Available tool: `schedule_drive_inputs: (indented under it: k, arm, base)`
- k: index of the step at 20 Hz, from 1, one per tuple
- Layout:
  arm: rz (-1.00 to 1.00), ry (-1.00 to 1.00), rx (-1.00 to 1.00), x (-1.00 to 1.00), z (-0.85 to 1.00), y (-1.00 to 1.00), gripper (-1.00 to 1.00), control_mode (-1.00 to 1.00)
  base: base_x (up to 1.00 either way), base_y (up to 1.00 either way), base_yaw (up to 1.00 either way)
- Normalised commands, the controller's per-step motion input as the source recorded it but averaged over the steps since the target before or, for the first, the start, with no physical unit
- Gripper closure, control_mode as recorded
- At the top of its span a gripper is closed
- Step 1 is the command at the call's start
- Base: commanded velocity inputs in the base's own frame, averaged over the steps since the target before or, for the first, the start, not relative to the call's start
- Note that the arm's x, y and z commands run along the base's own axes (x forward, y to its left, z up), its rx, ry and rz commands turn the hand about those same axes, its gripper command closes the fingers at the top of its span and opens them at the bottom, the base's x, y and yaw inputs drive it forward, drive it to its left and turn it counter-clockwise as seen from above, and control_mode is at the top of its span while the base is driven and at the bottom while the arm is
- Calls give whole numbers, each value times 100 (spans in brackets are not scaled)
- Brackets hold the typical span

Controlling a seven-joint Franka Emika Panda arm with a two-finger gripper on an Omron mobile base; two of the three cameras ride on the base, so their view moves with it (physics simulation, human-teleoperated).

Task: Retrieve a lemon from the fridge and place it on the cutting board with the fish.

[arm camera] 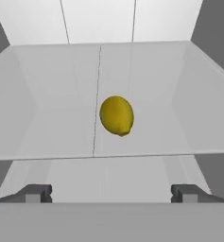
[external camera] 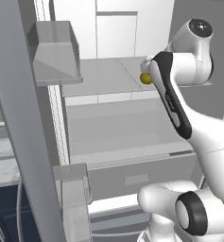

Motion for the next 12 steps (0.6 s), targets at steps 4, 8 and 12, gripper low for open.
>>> schedule_drive_inputs:
  k: [4, 8, 12]
  arm:
    - [0, 3, 0, 40, -10, 0, -100, -100]
    - [0, 6, -1, 34, -14, 0, -100, -100]
    - [0, 6, -1, 19, -17, -1, -100, -100]
  base:
    - [0, 0, 0]
    - [0, 0, 0]
    - [0, 0, 0]
